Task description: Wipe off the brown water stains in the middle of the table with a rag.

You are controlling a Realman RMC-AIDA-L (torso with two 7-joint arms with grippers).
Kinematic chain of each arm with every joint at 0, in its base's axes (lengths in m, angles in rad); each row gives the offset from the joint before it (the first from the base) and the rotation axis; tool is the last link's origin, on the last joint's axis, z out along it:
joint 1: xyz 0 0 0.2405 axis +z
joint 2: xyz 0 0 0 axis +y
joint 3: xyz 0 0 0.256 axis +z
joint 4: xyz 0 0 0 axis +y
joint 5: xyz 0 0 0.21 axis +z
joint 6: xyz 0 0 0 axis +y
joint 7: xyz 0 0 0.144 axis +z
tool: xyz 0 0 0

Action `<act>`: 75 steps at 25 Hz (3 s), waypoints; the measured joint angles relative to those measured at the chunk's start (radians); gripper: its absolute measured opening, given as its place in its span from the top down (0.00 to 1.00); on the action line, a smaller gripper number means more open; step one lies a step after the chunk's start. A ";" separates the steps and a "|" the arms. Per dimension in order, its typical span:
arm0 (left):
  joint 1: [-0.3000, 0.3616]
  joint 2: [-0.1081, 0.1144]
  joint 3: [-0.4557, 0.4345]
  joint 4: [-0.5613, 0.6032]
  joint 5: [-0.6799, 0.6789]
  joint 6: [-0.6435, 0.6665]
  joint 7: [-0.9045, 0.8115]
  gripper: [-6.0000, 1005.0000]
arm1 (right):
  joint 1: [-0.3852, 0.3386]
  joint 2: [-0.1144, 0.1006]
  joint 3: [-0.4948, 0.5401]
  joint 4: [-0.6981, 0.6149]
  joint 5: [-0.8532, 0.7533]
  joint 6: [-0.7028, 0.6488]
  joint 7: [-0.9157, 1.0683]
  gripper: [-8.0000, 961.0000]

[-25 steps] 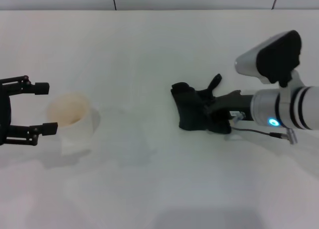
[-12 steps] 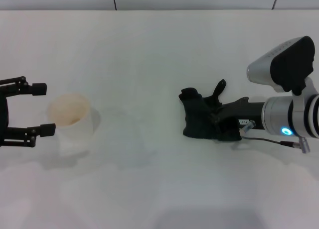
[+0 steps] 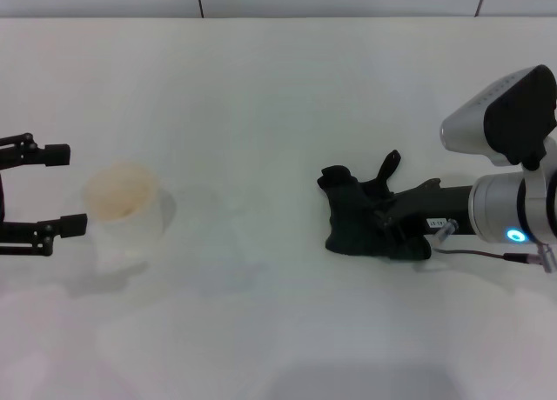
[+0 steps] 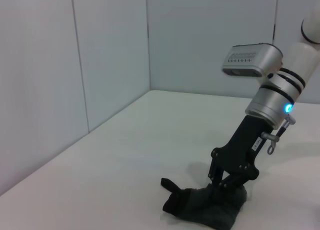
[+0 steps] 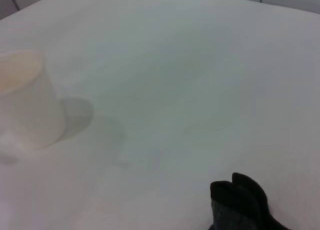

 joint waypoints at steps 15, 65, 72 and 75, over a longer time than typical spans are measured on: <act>0.002 -0.003 -0.002 0.002 0.000 0.001 0.001 0.12 | -0.020 0.000 0.041 -0.108 0.014 -0.084 -0.072 0.61; 0.032 -0.079 -0.085 -0.001 -0.005 0.001 -0.082 0.12 | -0.022 0.000 0.601 0.148 0.342 -0.592 -0.898 0.12; 0.030 -0.082 -0.040 -0.003 0.014 0.001 -0.088 0.12 | -0.017 0.002 0.579 0.148 0.342 -0.593 -0.891 0.12; 0.030 -0.082 -0.020 -0.002 0.024 0.000 -0.092 0.12 | -0.016 0.002 0.566 0.148 0.341 -0.597 -0.890 0.12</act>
